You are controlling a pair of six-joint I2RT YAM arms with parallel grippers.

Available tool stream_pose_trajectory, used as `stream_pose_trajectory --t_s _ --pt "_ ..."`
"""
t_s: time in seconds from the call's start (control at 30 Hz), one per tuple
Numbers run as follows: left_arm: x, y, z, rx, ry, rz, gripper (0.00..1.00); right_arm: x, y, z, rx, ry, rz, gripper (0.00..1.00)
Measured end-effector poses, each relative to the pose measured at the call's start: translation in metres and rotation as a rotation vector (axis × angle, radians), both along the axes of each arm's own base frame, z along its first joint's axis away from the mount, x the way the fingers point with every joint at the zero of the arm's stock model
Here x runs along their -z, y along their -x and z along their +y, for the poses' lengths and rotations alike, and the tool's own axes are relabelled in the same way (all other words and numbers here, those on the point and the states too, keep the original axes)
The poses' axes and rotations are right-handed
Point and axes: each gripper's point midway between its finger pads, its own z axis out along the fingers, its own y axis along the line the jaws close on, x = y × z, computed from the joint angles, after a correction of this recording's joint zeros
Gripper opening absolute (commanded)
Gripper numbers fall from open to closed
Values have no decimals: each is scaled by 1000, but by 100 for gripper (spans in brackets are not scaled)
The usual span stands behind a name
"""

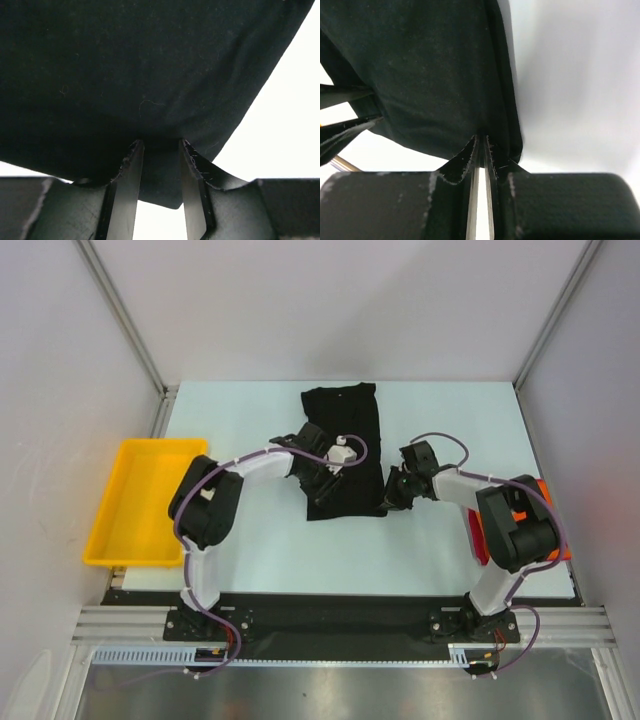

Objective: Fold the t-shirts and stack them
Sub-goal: Fold the tshirt

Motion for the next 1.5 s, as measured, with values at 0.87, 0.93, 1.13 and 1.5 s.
stream_pose_trajectory --t_s 0.87,0.93,1.13,1.5 --pt "0 48 42 519 -275 -438 62 -2 17 -10 -101 143 -22 36" --pt "0 39 41 506 -287 -482 62 0 16 -7 -99 131 -20 24" --pt "-2 22 39 479 -304 -582 38 0 15 -6 -83 110 -15 6" --pt "-1 27 45 470 -311 -577 0 -11 24 -9 -98 90 -3 0"
